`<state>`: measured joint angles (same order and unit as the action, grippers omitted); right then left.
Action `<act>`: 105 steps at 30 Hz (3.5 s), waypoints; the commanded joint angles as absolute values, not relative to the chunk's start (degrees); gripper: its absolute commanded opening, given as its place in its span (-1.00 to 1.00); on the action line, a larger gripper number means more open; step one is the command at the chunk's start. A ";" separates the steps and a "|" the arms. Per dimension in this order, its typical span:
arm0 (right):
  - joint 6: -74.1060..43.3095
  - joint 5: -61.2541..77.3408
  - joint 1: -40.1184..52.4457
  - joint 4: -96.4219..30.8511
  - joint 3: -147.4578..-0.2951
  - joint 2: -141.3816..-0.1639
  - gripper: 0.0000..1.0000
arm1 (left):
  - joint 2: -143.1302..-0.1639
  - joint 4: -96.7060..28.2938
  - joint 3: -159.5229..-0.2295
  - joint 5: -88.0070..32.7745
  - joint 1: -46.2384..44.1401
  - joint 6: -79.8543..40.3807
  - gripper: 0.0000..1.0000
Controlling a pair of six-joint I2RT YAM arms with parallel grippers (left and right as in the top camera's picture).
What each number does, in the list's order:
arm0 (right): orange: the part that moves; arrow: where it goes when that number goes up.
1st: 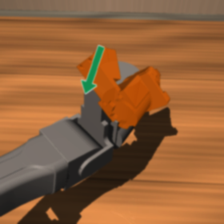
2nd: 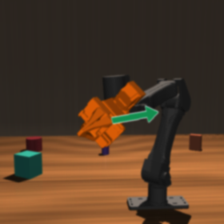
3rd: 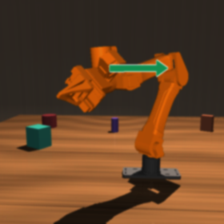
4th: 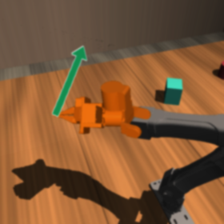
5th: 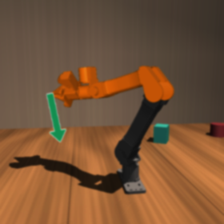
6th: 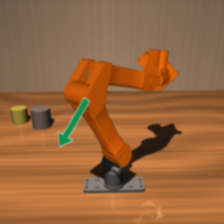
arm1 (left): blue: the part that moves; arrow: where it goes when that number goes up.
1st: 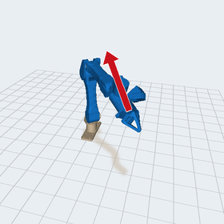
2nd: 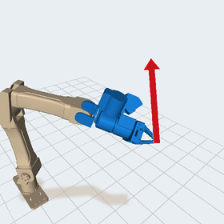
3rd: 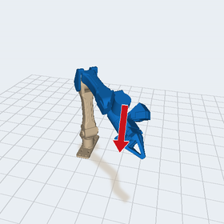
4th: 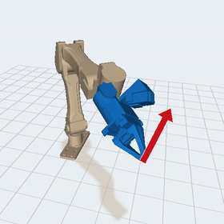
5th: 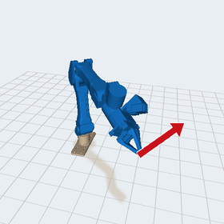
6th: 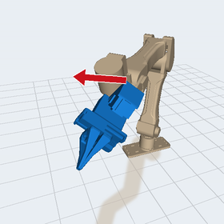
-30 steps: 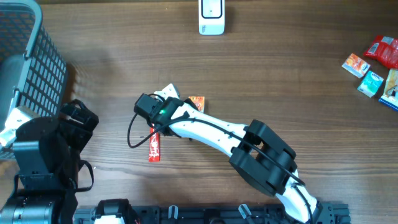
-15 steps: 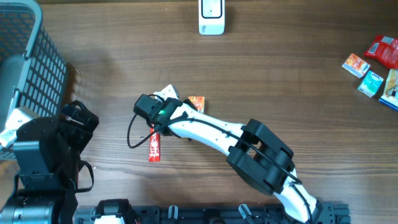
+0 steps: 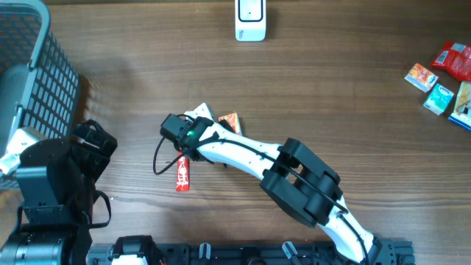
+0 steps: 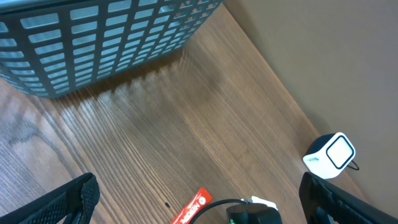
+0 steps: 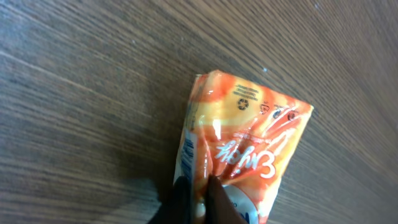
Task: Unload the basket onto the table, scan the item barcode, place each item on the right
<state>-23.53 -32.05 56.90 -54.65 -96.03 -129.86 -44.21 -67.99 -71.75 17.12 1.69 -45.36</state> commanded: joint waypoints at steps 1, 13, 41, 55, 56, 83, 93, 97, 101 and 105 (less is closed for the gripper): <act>-26.50 -30.83 55.83 -57.43 -98.45 -128.73 -0.92 | -44.31 -68.01 -71.99 18.11 2.15 -45.87 1.00; -16.34 21.37 34.11 -62.67 -104.03 -119.04 -0.91 | -44.31 -68.03 -71.96 18.11 2.15 -45.87 1.00; -12.84 42.96 14.11 -41.15 -77.41 -115.59 -0.28 | -44.31 -68.01 -71.96 18.11 2.15 -45.87 1.00; -18.85 32.56 15.14 -41.56 -76.99 -113.71 0.61 | -44.31 -68.01 -71.96 18.11 2.15 -45.87 1.00; -19.64 32.51 15.53 -41.17 -76.84 -113.97 0.61 | -44.31 -68.01 -71.96 18.09 2.15 -45.87 1.00; -35.64 30.15 22.17 -25.26 -75.26 -122.83 0.01 | -44.31 -68.23 -71.96 18.11 2.15 -45.84 1.00; -36.16 27.38 22.00 -26.33 -75.26 -123.33 -0.91 | -44.31 -68.25 -71.96 18.11 2.15 -45.84 1.00; -36.16 29.19 21.80 -26.39 -75.31 -123.11 -0.91 | -44.31 -68.58 -71.96 18.11 2.15 -45.84 1.00; -33.45 38.52 19.05 -26.15 -75.44 -121.80 -0.92 | -44.31 -69.41 -71.96 18.11 2.15 -45.84 1.00; -28.34 56.03 12.21 -25.32 -75.68 -121.19 -0.92 | -44.31 -70.02 -71.96 18.11 2.15 -45.87 1.00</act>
